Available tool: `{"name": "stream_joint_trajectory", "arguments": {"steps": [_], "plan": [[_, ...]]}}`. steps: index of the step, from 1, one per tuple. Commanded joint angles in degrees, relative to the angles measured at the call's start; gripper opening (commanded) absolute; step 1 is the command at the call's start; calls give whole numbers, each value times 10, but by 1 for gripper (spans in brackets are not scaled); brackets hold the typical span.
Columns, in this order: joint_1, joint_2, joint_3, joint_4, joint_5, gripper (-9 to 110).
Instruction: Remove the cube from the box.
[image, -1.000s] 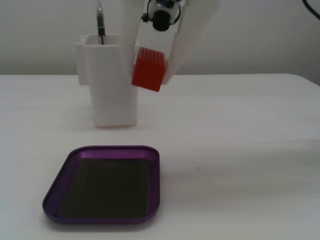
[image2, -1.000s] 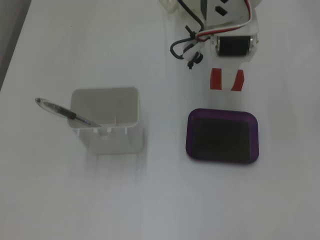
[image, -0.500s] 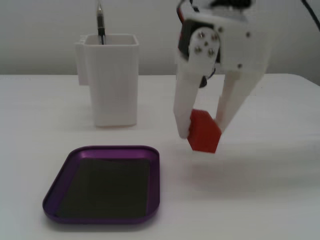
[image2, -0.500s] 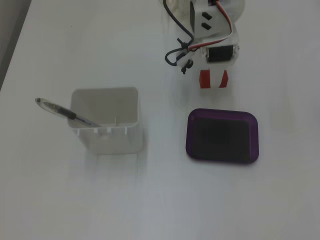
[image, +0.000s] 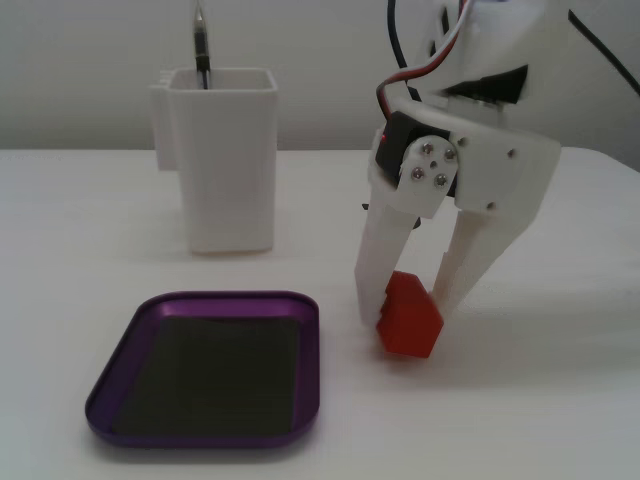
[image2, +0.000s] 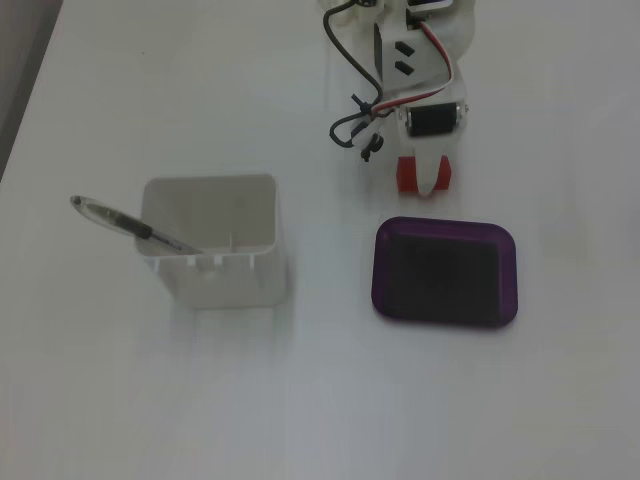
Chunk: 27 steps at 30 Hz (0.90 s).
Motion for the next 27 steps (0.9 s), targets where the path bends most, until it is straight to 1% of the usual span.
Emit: {"name": "stream_joint_trajectory", "arguments": {"steps": [1, 3, 6, 9, 12, 16, 18, 21, 27], "plan": [[3, 40, -3, -5, -4, 16], [3, 43, -2, -5, -4, 19], [2, 49, -2, -3, -4, 20], [4, 68, -11, 40, -4, 20], [16, 131, -12, 69, -4, 20], [47, 267, 0, 83, -51, 20], [71, 344, 32, 90, -65, 20], [100, 460, 105, 93, -65, 20], [130, 700, 303, 76, -62, 20]]}}
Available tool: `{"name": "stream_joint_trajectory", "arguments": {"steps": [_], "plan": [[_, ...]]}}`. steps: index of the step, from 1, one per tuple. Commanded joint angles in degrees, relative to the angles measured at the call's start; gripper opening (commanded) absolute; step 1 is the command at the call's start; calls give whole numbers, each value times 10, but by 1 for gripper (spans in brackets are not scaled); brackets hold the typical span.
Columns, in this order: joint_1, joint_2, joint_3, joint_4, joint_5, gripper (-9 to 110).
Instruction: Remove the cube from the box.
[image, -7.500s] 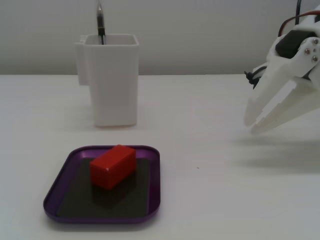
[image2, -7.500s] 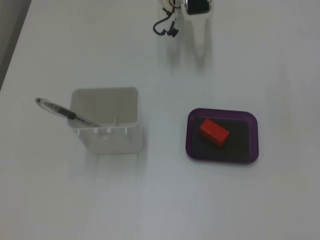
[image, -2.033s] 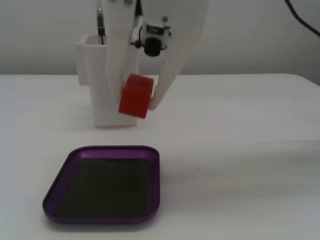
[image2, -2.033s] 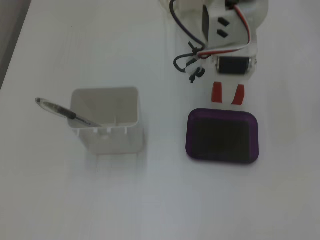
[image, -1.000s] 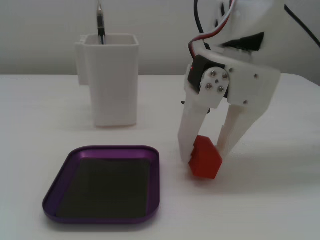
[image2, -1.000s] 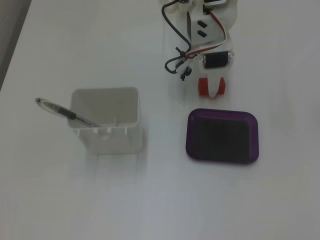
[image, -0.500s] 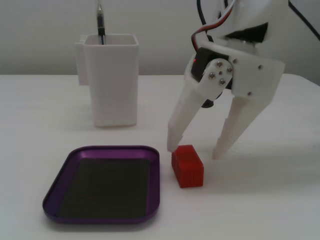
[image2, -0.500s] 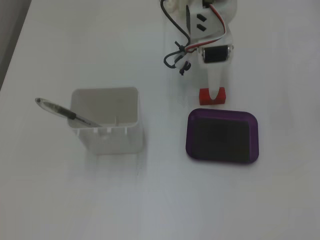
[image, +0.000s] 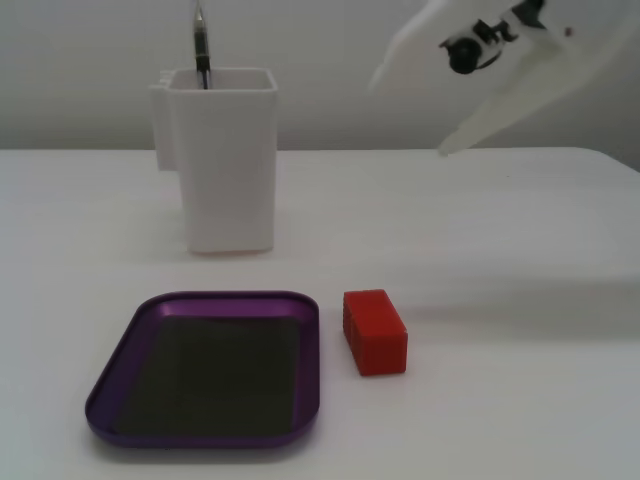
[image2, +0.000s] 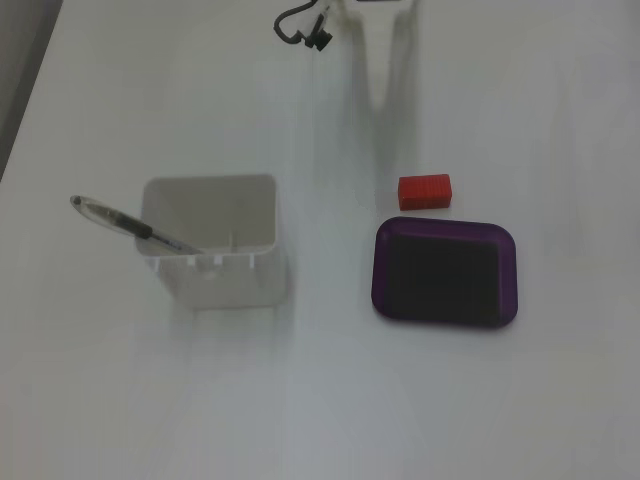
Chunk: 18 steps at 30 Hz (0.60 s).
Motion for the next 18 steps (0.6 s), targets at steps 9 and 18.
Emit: {"name": "stream_joint_trajectory", "arguments": {"steps": [9, 18], "plan": [[12, 441, 319, -19, 3, 21], [9, 405, 360, 3, 36, 20]]}}
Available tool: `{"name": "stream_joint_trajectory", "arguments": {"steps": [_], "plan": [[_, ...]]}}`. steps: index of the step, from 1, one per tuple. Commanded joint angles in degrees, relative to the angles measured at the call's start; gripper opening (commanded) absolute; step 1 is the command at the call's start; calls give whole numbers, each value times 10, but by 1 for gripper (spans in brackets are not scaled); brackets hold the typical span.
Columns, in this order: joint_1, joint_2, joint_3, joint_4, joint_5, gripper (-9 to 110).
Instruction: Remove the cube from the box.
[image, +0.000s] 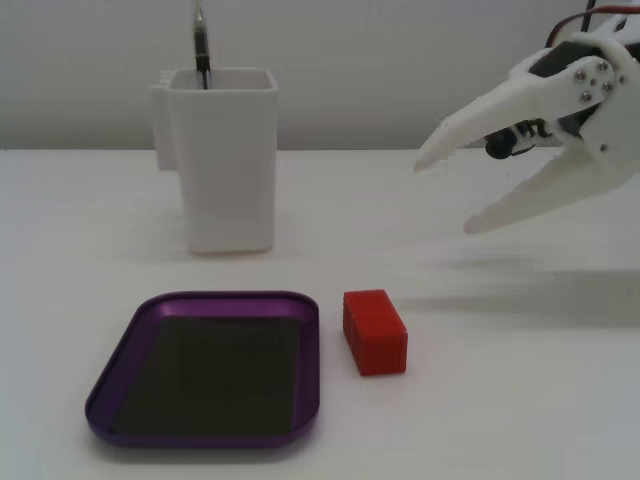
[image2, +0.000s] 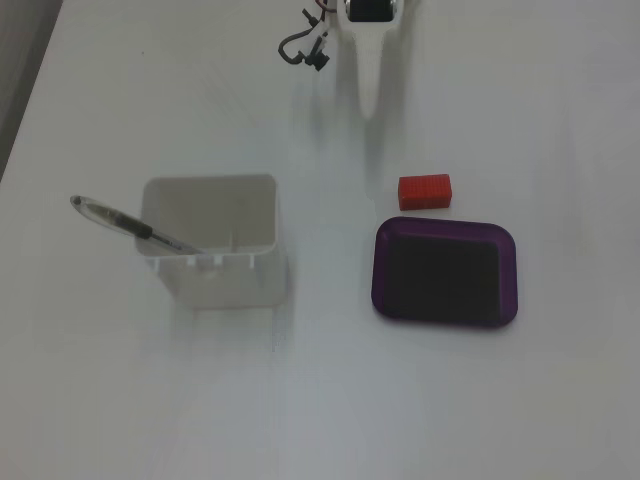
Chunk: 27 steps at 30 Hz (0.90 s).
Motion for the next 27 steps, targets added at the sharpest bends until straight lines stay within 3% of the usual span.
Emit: {"name": "stream_joint_trajectory", "arguments": {"steps": [1, 10, 15, 27], "plan": [[-4, 33, 13, 20, 35, 20], [-1, 33, 47, 47, 56, 18], [-1, 33, 47, 47, 54, -1], [-3, 34, 50, 39, 57, 2]]}}
